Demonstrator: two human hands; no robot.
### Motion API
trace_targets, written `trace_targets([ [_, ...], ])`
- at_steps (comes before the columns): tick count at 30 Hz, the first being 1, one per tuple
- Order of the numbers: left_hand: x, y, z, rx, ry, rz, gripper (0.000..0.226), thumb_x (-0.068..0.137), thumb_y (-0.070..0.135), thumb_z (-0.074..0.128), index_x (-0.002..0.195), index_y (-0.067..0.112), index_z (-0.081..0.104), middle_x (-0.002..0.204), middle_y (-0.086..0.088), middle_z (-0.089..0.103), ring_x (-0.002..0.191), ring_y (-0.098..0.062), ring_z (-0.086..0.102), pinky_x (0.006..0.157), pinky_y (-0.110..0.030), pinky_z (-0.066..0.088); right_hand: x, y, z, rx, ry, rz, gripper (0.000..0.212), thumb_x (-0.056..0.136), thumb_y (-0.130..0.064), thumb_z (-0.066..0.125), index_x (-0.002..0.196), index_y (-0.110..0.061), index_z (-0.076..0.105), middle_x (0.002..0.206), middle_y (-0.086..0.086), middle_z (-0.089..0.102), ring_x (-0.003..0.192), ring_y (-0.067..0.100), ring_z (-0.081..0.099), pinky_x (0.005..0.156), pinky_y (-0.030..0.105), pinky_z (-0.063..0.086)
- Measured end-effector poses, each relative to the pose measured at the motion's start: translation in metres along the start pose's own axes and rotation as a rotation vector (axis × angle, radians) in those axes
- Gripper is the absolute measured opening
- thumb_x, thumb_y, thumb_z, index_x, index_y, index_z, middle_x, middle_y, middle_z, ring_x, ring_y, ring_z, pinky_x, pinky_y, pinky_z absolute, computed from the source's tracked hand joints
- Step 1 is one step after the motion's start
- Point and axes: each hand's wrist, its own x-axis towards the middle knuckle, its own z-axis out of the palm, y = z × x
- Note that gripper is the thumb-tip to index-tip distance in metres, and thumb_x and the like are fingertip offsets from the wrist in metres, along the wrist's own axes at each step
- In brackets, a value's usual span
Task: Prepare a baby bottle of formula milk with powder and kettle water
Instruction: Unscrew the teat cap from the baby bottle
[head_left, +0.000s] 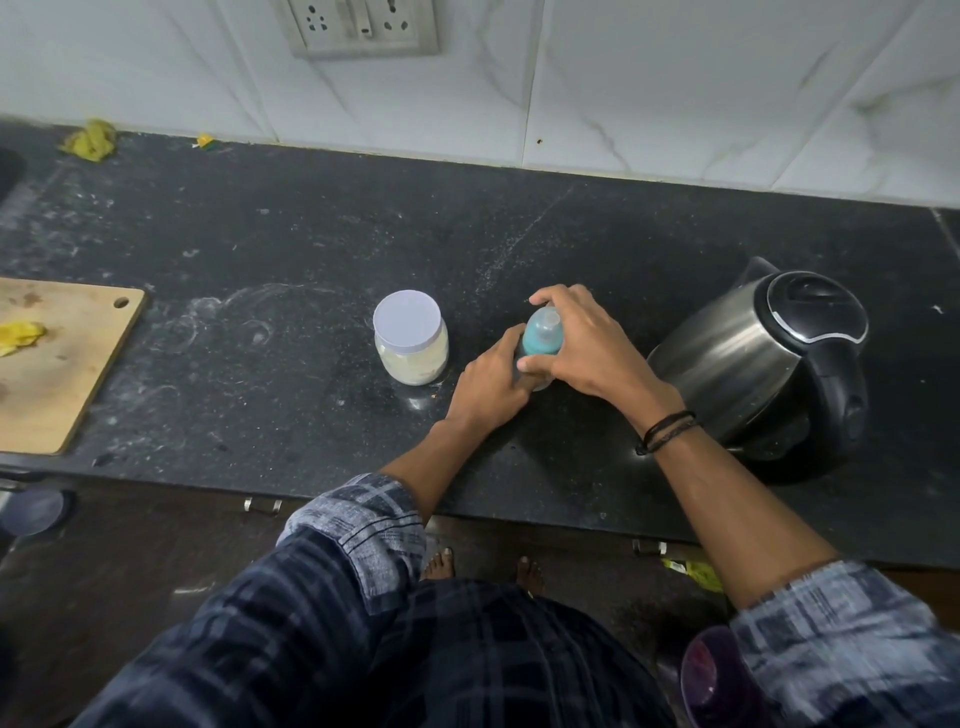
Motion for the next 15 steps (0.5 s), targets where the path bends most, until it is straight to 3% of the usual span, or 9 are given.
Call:
trace_targets([
  [2, -0.0001, 0.0001, -0.0002, -0.017, -0.009, -0.006, 0.061, 0.094, 0.039, 0.069, 0.146, 0.025, 0.041, 0.136, 0.001, 0.063, 0.117, -0.023, 0.063, 0.098, -0.049, 0.052, 0.0003, -0.0005, 0.0030, -0.012, 0.037, 0.015, 0.067, 0.082, -0.034, 0.085, 0.137, -0.023, 0.047, 0.134, 0.003, 0.049, 0.121, 0.019, 0.051, 0.098, 0.038, 0.047],
  [7, 0.0007, -0.0001, 0.0005, 0.017, -0.003, -0.013, 0.061, 0.094, 0.043, 0.068, 0.146, 0.026, 0.041, 0.135, 0.002, 0.064, 0.117, -0.024, 0.062, 0.095, -0.046, 0.050, 0.0026, 0.0024, 0.0053, 0.009, 0.043, 0.007, 0.062, 0.081, -0.018, 0.082, 0.134, -0.023, 0.051, 0.130, 0.002, 0.054, 0.120, 0.023, 0.055, 0.090, 0.031, 0.043],
  [12, 0.0003, -0.0017, 0.0014, 0.006, 0.012, 0.001, 0.061, 0.092, 0.040, 0.069, 0.144, 0.025, 0.043, 0.135, 0.000, 0.064, 0.116, -0.028, 0.063, 0.093, -0.050, 0.051, 0.0023, 0.0005, 0.0018, -0.009, 0.020, -0.006, 0.073, 0.077, -0.032, 0.087, 0.138, -0.026, 0.047, 0.132, 0.002, 0.049, 0.121, 0.021, 0.050, 0.097, 0.039, 0.046],
  [15, 0.0009, -0.0015, 0.0011, 0.021, 0.000, -0.006, 0.062, 0.094, 0.040, 0.069, 0.147, 0.027, 0.040, 0.137, 0.002, 0.063, 0.119, -0.026, 0.062, 0.096, -0.050, 0.050, 0.0010, 0.0010, 0.0073, -0.032, 0.058, 0.005, 0.065, 0.081, -0.023, 0.084, 0.136, -0.024, 0.049, 0.130, 0.004, 0.052, 0.121, 0.023, 0.053, 0.093, 0.035, 0.045],
])
